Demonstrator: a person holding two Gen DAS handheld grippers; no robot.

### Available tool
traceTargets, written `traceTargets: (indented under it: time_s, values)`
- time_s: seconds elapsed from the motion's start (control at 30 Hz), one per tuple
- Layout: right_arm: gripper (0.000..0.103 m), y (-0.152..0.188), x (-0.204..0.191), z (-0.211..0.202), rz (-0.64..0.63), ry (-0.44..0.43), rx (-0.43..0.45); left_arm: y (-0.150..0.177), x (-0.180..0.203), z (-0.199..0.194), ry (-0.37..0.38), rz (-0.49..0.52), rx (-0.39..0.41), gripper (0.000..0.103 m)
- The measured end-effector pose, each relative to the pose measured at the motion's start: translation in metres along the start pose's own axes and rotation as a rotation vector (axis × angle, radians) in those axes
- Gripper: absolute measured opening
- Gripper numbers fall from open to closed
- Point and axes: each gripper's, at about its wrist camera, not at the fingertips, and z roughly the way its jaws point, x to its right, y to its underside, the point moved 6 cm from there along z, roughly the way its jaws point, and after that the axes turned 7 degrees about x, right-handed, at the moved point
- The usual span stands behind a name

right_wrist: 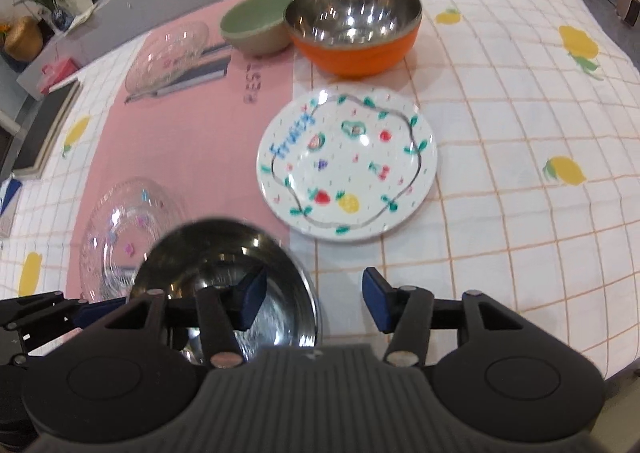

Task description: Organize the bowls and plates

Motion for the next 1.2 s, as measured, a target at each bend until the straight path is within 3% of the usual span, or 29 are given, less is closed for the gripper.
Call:
traceTargets:
  time_s: [0.23,0.43,0.47,0.53,0.63,0.9,0.93,1.03,1.2]
  values:
    - [0.055,-0.035,-0.007,-0.011,0.030,-0.040,0.085,-0.039,-0.009,-0.016,0.022,-0.052,0.106,0.065]
    - [0.057,-0.056,-0.003,-0.013,0.079,-0.074,0.135,-0.072,-0.018,-0.013,0.027,-0.119,0.148,0.066]
    - [0.059,-0.058,-0.002,-0.012,0.090,-0.080,0.143,-0.079,-0.018,-0.010,0.025,-0.127,0.152,0.066]
    - [0.072,-0.064,0.003,-0.008,0.111,-0.077,0.162,-0.094,-0.016,-0.001,0.012,-0.126,0.163,0.067]
    - [0.081,-0.074,0.010,-0.003,0.129,-0.070,0.181,-0.110,-0.014,0.013,0.005,-0.129,0.181,0.068]
    - [0.085,-0.097,0.039,0.008,0.245,-0.070,0.203,-0.142,-0.002,0.060,0.087,-0.192,0.163,0.070]
    - [0.092,-0.100,0.043,0.009,0.253,-0.060,0.215,-0.143,-0.002,0.063,0.089,-0.199,0.159,0.070]
    - [0.099,-0.110,0.053,0.008,0.265,-0.043,0.268,-0.146,0.001,0.075,0.084,-0.221,0.160,0.070]
    - [0.100,-0.129,0.065,0.013,0.287,-0.009,0.330,-0.156,-0.002,0.093,0.060,-0.261,0.184,0.070]
